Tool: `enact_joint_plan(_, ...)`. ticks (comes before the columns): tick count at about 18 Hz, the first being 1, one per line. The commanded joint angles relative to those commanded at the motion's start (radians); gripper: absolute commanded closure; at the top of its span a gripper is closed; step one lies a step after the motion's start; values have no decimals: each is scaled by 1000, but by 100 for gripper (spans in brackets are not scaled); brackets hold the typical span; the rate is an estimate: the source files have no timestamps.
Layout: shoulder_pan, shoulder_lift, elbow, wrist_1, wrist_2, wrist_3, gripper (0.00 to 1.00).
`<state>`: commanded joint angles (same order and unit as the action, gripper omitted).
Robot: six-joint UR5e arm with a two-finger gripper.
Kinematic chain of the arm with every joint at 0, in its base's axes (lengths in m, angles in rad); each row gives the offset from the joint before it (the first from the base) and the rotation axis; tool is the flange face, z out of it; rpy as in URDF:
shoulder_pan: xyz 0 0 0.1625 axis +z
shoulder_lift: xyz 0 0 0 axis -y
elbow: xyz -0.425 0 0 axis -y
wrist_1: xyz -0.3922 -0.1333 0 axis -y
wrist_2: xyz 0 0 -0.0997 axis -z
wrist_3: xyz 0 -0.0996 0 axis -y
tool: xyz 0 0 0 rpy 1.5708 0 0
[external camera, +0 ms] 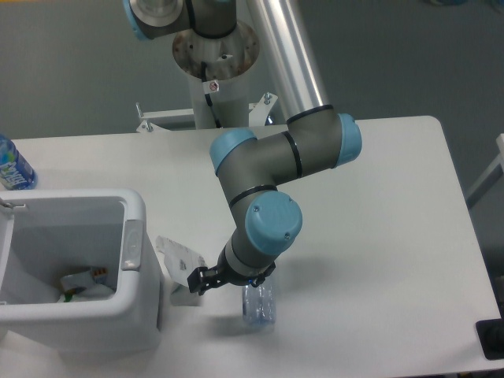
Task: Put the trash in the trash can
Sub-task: 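Lower the gripper onto the crumpled paper and close on it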
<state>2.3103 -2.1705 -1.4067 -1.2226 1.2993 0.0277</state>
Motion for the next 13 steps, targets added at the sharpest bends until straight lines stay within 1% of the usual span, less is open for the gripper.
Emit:
enact_joint_plan(3,-14,-3,6,0,0,-6,0)
enact_joint_plan(6,-15,-18,20,6,2,-24,0)
enact_joint_plan(13,-20,-34,17,5,8,-34,0)
